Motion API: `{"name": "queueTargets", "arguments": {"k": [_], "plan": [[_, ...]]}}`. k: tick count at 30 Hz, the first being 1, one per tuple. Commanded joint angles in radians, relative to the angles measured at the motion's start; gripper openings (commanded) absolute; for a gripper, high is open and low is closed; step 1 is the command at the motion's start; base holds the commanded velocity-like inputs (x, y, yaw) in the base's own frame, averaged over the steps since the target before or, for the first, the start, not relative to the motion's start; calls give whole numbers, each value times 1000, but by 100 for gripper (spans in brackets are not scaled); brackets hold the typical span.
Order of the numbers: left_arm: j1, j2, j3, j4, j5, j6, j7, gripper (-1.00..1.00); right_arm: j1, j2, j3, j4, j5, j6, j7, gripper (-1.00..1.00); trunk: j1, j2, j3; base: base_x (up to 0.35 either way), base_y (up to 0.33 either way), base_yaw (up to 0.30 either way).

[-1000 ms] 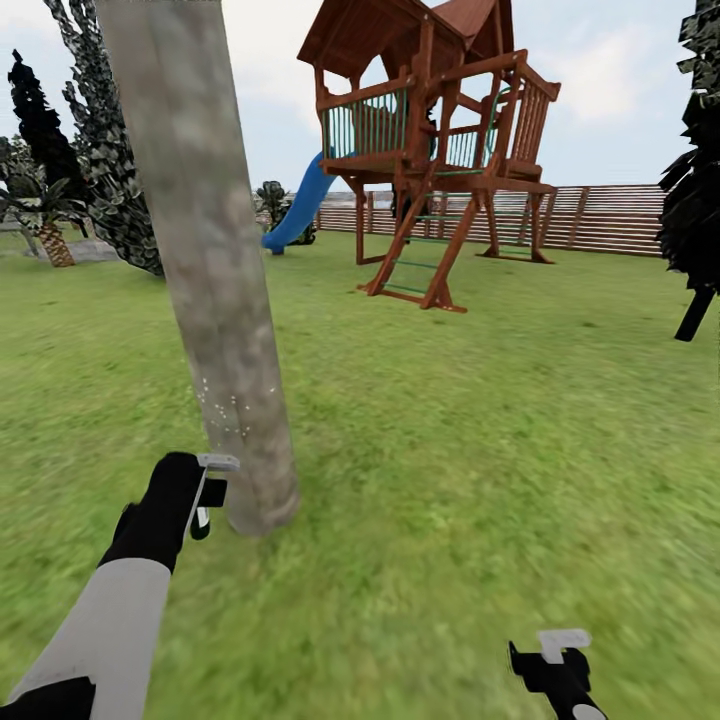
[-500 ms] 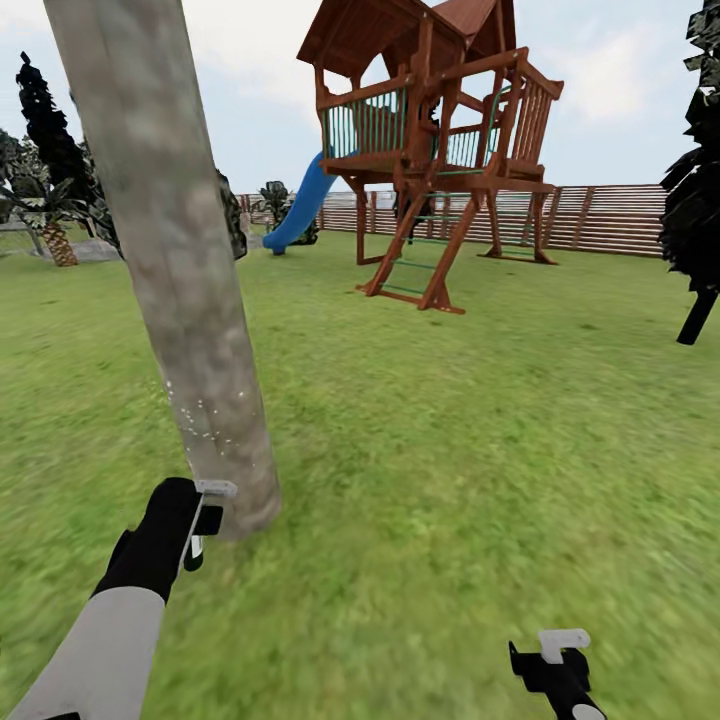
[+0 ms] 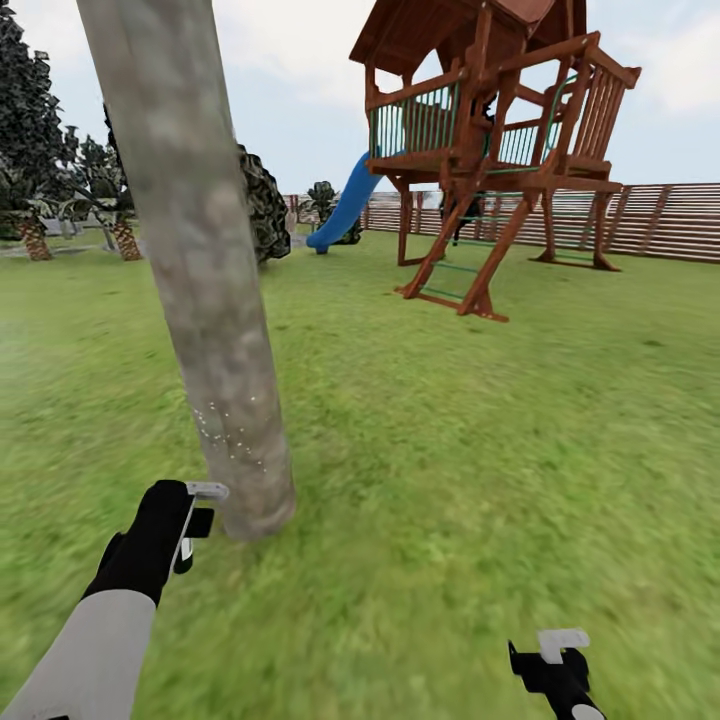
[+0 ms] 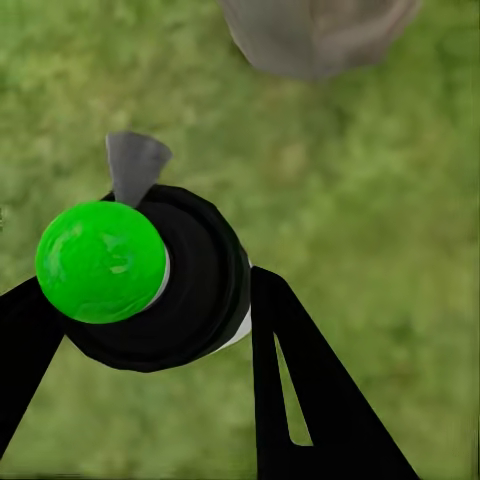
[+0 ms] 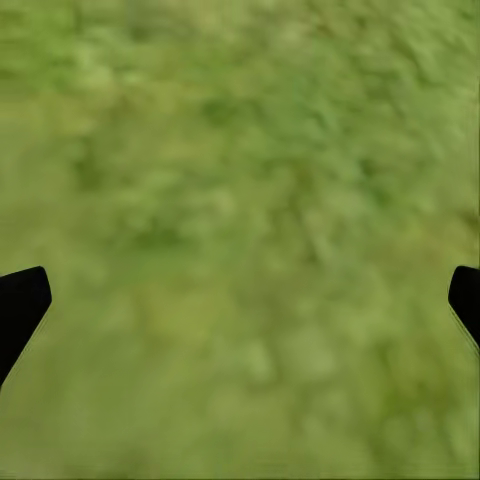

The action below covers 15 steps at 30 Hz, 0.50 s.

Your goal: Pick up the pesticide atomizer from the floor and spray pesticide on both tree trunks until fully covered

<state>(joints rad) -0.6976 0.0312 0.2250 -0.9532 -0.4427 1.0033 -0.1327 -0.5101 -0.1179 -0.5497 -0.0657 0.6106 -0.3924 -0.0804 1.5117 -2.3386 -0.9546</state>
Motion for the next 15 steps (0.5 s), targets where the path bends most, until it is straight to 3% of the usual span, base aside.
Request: {"name": "queueTargets", "arguments": {"k": [1,5,15], "plan": [[-1,-1,1,-1,-11,3,-10,-100,-1,0,-6,2,11,-3,-5,100,0,0,-1,186,-236,278],[-1,-1,1,-1,-12,3,-10,-100,-1,0,-6,2,11,-3,-5,100,0,0,-1,186,-236,261],[0,-1,0,-1,-11,2,-10,-100,-1,0,-6,1,11,-3,-5,100,0,0,-1,56,-258,15]]}}
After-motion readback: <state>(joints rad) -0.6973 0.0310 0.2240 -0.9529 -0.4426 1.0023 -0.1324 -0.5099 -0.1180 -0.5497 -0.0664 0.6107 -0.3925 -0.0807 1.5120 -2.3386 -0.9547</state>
